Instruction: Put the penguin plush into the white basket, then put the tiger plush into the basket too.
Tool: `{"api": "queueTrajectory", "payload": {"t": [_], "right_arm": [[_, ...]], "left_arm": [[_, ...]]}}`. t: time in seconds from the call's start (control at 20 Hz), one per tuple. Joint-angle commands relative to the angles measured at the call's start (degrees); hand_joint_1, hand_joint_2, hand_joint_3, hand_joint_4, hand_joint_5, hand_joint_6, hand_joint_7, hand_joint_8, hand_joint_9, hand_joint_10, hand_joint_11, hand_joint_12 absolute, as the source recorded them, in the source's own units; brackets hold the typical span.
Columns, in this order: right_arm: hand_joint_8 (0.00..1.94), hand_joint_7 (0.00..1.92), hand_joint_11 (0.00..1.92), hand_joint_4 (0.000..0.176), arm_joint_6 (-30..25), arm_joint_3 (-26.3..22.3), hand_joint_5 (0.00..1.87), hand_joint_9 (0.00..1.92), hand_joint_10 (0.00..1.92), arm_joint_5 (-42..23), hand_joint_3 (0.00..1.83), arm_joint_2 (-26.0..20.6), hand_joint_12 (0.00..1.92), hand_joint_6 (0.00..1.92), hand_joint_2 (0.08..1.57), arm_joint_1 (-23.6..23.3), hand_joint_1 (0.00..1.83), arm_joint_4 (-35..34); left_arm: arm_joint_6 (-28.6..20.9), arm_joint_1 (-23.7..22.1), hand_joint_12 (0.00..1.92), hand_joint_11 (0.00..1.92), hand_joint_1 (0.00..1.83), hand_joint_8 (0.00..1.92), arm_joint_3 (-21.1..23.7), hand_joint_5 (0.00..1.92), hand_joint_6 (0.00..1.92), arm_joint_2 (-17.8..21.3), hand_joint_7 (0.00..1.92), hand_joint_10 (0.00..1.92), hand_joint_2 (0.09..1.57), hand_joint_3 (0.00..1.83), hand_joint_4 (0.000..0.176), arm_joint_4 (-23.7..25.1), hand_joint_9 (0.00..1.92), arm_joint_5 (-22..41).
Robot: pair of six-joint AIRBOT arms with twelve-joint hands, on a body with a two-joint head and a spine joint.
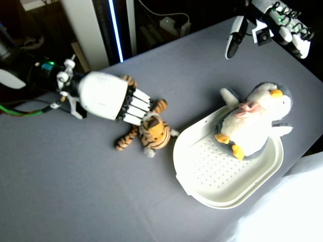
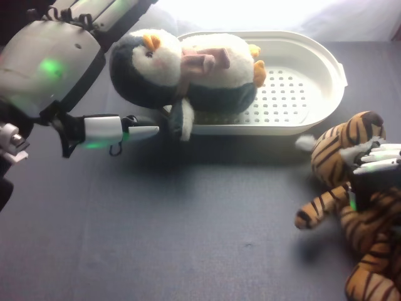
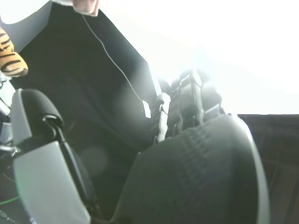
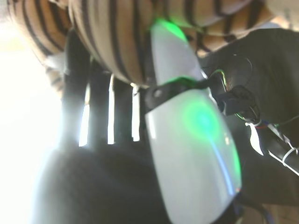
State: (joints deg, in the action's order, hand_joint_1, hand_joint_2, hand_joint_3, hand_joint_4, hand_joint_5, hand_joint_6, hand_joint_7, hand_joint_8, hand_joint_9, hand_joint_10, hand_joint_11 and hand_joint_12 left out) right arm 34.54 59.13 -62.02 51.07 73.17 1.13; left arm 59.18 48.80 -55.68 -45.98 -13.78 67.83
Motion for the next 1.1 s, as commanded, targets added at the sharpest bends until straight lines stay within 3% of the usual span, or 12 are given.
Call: {"api": "queueTrajectory", "payload": {"t": [0.0, 0.15, 0.25, 0.3, 0.45, 0.5, 0.6, 0.65, 0.7, 0.75, 0.9, 1.05], "right_arm": [[1.62, 0.54, 0.75, 0.000, -0.21, -0.54, 0.66, 0.59, 1.76, -11.86, 0.01, -1.37, 1.72, 1.79, 1.29, -0.35, 1.48, -1.98], [1.59, 0.61, 0.73, 0.000, 1.24, -1.33, 0.61, 0.67, 1.53, -23.83, 0.00, -3.11, 1.65, 1.56, 1.31, -1.08, 1.30, -5.18], [1.59, 0.58, 0.64, 0.000, 3.38, -0.62, 0.66, 0.62, 1.66, -26.28, 0.00, -2.94, 1.75, 1.46, 1.28, -4.54, 1.45, -7.30], [1.68, 0.54, 0.62, 0.000, 3.89, 0.52, 0.68, 0.59, 1.74, -26.16, 0.01, -2.12, 1.88, 1.41, 1.31, -6.69, 1.33, -7.72], [1.70, 0.58, 0.71, 0.000, 3.91, 5.74, 0.74, 0.65, 1.76, -20.68, 0.00, 1.90, 1.85, 1.13, 1.28, -15.21, 1.31, -8.19], [1.44, 0.67, 0.59, 0.000, 3.91, 7.84, 0.80, 0.69, 1.48, -16.98, 0.00, 3.61, 1.49, 1.34, 1.24, -18.21, 1.34, -8.16], [1.46, 0.68, 0.52, 0.000, 3.55, 12.53, 0.86, 0.66, 1.48, -9.01, 0.00, 6.85, 1.48, 1.23, 1.22, -22.89, 1.34, -7.93], [1.46, 0.70, 0.48, 0.000, 3.06, 14.64, 0.87, 0.57, 1.05, -5.44, 0.00, 8.30, 1.29, 1.13, 1.22, -24.68, 1.22, -7.57], [0.62, 0.50, 0.22, 0.000, 2.65, 16.44, 0.62, 0.42, 0.60, -2.18, 0.00, 9.38, 1.13, 0.46, 1.12, -26.15, 1.19, -7.24], [0.21, 0.51, 0.14, 0.000, 2.35, 17.89, 0.58, 0.43, 0.26, 1.04, 0.00, 10.22, 0.99, 0.15, 1.07, -27.56, 1.12, -6.44], [0.00, 0.14, 0.00, 0.099, 2.25, 19.22, 0.19, 0.05, 0.00, 4.36, 0.00, 10.82, 0.05, 0.00, 1.04, -28.56, 0.85, -5.51], [0.00, 0.01, 0.00, 0.165, 1.72, 17.80, 0.01, 0.00, 0.00, 1.45, 0.02, 10.62, 0.00, 0.00, 1.10, -27.87, 0.81, -6.11]], "left_arm": [[-0.17, -0.22, 0.66, 0.00, 0.93, 0.00, 0.45, 0.03, 0.00, 0.58, 0.08, 0.00, 0.79, 0.00, 0.139, 1.08, 0.12, 8.55], [-0.18, 0.88, 0.61, 0.00, 0.94, 0.00, 1.23, 0.03, 0.00, 0.91, 0.03, 0.00, 0.82, 0.01, 0.127, 1.07, 0.08, 10.59], [-0.18, 0.95, 0.67, 0.00, 0.94, 0.00, 1.38, 0.03, 0.00, 0.91, 0.02, 0.00, 0.83, 0.01, 0.131, 1.14, 0.08, 11.05], [-0.18, 0.98, 0.67, 0.00, 0.93, 0.00, 1.41, 0.03, 0.00, 0.91, 0.02, 0.00, 0.83, 0.01, 0.136, 1.18, 0.08, 11.15], [-0.18, 1.07, 0.62, 0.00, 0.89, 0.00, 1.42, 0.03, 0.00, 0.85, 0.04, 0.00, 0.83, 0.00, 0.147, 1.22, 0.06, 11.04], [-0.19, 1.18, 0.58, 0.00, 0.92, 0.00, 1.42, 0.03, 0.00, 0.87, 0.03, 0.00, 0.81, 0.00, 0.124, 1.22, 0.06, 11.05], [-0.26, 1.36, 0.66, 0.00, 0.94, 0.00, 1.42, 0.03, 0.00, 0.86, 0.04, 0.00, 0.80, 0.00, 0.118, 1.22, 0.06, 11.04], [-0.30, 1.50, 0.67, 0.00, 0.93, 0.01, 1.42, 0.03, 0.00, 0.84, 0.05, 0.00, 0.80, 0.00, 0.132, 1.22, 0.06, 11.03], [-0.30, 1.58, 0.68, 0.00, 0.94, 0.01, 1.42, 0.03, 0.00, 0.84, 0.05, 0.00, 0.79, 0.00, 0.146, 1.21, 0.07, 11.02], [-0.35, 1.60, 0.70, 0.00, 0.95, 0.00, 1.41, 0.03, 0.00, 0.84, 0.07, 0.00, 0.79, 0.00, 0.147, 1.20, 0.08, 11.04], [-0.70, 1.67, 0.71, 0.00, 0.93, 0.00, 1.42, 0.03, 0.00, 0.76, 0.07, 0.00, 0.81, 0.01, 0.123, 1.47, 0.08, 11.19], [-1.58, 2.71, 0.67, 0.00, 0.91, 0.00, 1.78, 0.00, 0.00, 0.99, 0.03, 0.00, 0.78, 0.00, 0.135, 1.70, 0.06, 12.08]]}}
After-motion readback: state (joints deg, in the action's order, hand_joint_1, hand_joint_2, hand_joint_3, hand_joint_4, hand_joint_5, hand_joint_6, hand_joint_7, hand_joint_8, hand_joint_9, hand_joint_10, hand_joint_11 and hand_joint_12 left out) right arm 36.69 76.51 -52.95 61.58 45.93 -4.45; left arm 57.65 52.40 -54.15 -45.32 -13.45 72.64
